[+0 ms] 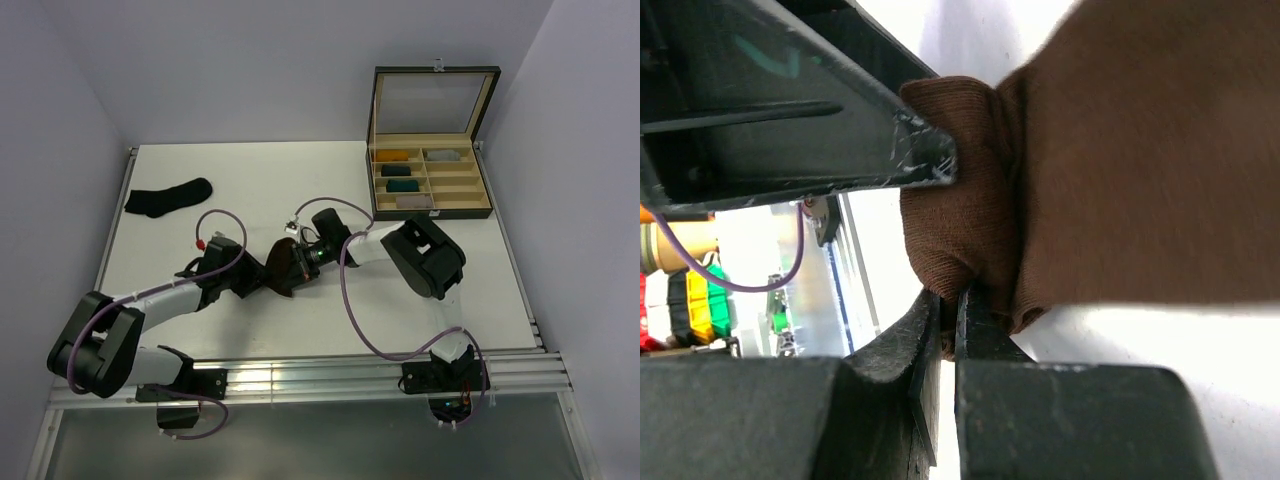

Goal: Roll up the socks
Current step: Roll the sock at the center of the board.

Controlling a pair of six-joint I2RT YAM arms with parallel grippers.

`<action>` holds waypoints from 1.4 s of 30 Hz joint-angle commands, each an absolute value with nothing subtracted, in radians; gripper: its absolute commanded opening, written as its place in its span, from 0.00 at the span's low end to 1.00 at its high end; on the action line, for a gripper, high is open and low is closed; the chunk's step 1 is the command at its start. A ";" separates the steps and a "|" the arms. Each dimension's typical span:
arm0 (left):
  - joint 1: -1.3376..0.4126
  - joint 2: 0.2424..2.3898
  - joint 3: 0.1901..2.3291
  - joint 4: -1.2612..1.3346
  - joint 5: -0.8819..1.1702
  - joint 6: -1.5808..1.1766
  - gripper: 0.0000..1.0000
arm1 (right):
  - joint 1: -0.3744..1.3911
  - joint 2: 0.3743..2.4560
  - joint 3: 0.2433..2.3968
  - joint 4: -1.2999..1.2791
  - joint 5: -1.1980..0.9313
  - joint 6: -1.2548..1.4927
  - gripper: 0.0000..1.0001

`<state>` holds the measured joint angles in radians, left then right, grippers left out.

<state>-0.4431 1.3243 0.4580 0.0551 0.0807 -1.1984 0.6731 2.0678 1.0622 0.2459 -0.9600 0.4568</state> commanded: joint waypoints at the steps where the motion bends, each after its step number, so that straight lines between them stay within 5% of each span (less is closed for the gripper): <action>1: -0.448 1.350 0.439 0.017 0.012 -1.200 0.53 | 0.666 2.097 1.081 0.206 -0.959 0.477 0.00; 7: -0.448 1.410 0.457 0.018 0.028 -1.163 0.26 | 0.666 2.039 1.055 0.187 -0.901 0.450 0.05; 15: -0.448 1.483 0.560 -0.081 0.081 -1.031 0.06 | 0.698 1.800 0.940 0.141 -0.648 0.313 0.45; 26: -0.448 1.606 0.750 -0.270 0.147 -0.874 0.04 | 1.023 1.574 0.825 0.239 0.196 0.049 0.54; 42: -0.449 1.640 0.792 -0.313 0.190 -0.824 0.04 | 1.192 1.855 0.946 0.279 0.451 -0.106 0.57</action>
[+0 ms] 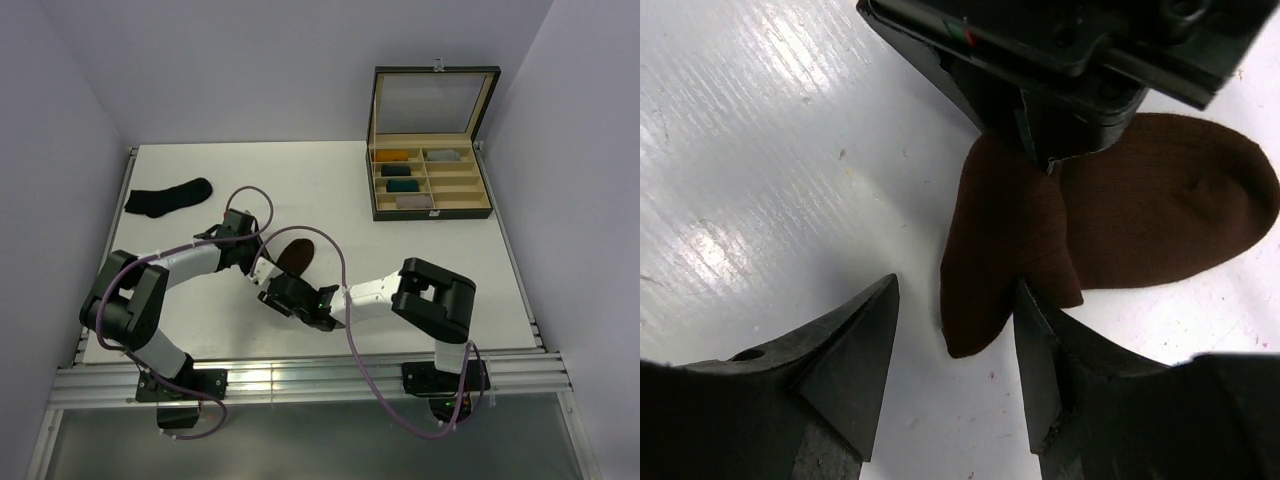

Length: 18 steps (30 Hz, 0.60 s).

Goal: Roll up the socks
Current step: Roll the sock at the center of the board.

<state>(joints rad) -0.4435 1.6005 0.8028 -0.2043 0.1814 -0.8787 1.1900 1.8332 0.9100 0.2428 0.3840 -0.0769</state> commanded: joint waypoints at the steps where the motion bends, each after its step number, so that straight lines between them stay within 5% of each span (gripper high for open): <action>1: -0.449 1.644 0.793 -0.313 0.193 -0.822 0.04 | 1.192 1.862 0.946 0.279 0.437 -0.109 0.57; 6: -0.449 1.649 0.802 -0.307 0.225 -0.813 0.04 | 1.187 1.919 0.969 0.232 0.393 -0.101 0.44; 13: -0.449 1.629 0.808 -0.287 0.250 -0.798 0.13 | 1.105 1.878 0.945 0.160 0.166 -0.017 0.00; 18: -0.449 1.600 0.804 -0.249 0.256 -0.805 0.29 | 0.996 1.819 0.936 0.100 -0.134 0.072 0.00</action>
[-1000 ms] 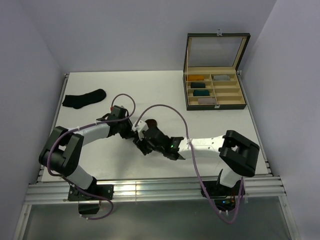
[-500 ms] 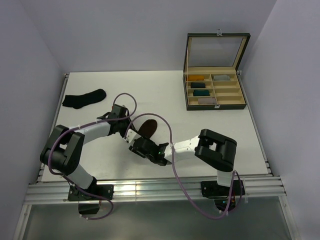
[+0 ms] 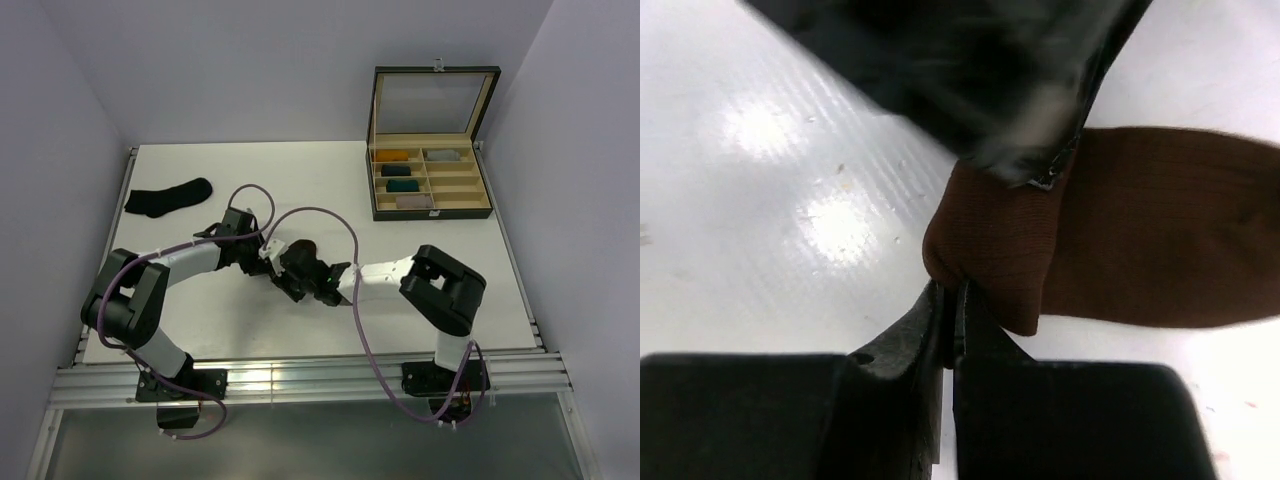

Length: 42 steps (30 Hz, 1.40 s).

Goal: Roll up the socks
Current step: Roll the sock at the center of the board.

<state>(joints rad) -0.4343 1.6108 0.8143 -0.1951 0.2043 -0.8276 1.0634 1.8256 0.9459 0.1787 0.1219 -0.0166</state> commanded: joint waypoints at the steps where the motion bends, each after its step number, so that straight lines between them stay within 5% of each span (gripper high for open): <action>1: -0.449 1.594 0.802 -0.242 0.253 -0.808 0.32 | 0.977 1.816 0.943 0.077 -0.181 0.083 0.00; 8: -0.445 1.520 0.772 -0.209 0.212 -0.853 0.58 | 0.841 1.882 0.999 0.020 -0.518 0.146 0.00; 16: -0.413 1.384 0.669 -0.128 0.160 -0.945 0.75 | 0.739 1.954 1.046 0.022 -0.764 0.233 0.00; 29: -0.413 1.284 0.482 0.149 0.170 -1.092 0.80 | 0.675 2.025 1.190 -0.109 -0.923 0.219 0.00; 42: -0.453 1.397 0.482 0.153 0.112 -1.140 0.71 | 0.657 2.100 1.285 -0.227 -0.969 0.179 0.00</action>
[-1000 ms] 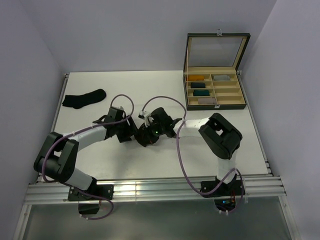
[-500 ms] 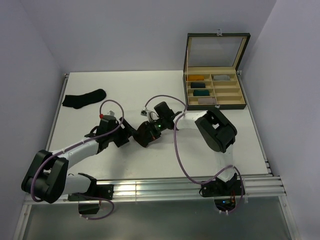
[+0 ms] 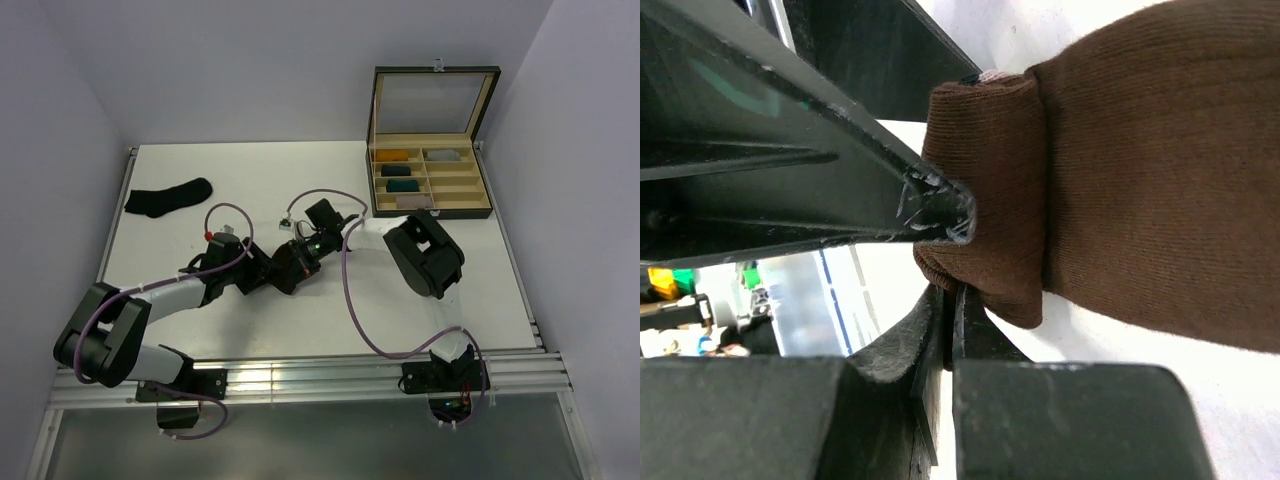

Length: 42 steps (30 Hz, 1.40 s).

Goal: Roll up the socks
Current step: Roll the sock at the center of the board.

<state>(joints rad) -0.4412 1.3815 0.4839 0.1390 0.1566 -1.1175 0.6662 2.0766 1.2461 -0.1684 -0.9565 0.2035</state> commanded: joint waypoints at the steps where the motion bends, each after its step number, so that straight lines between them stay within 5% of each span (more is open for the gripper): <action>1: -0.457 1.397 0.482 0.137 0.085 -1.143 0.69 | 0.654 2.103 1.289 -0.229 -0.969 0.179 0.00; 13: -0.468 1.448 0.509 0.003 0.005 -1.163 0.39 | 0.650 2.062 1.266 -0.189 -0.925 0.210 0.03; 21: -0.468 1.514 0.586 -0.089 0.038 -1.069 0.15 | 0.693 1.832 1.122 -0.072 -0.657 0.209 0.41; 24: -0.468 1.532 0.620 -0.132 0.067 -1.016 0.12 | 0.735 1.700 1.033 -0.003 -0.400 0.180 0.51; 30: -0.468 1.581 0.693 -0.221 0.126 -0.916 0.09 | 0.946 1.549 0.878 0.174 0.145 0.066 0.56; 42: -0.466 1.657 0.781 -0.296 0.218 -0.825 0.09 | 1.218 1.696 0.913 0.268 0.425 -0.077 0.51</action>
<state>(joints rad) -0.4614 1.6173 0.7876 -0.1593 0.2123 -0.8955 1.1995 1.6424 0.8742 0.2207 0.2951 -0.0223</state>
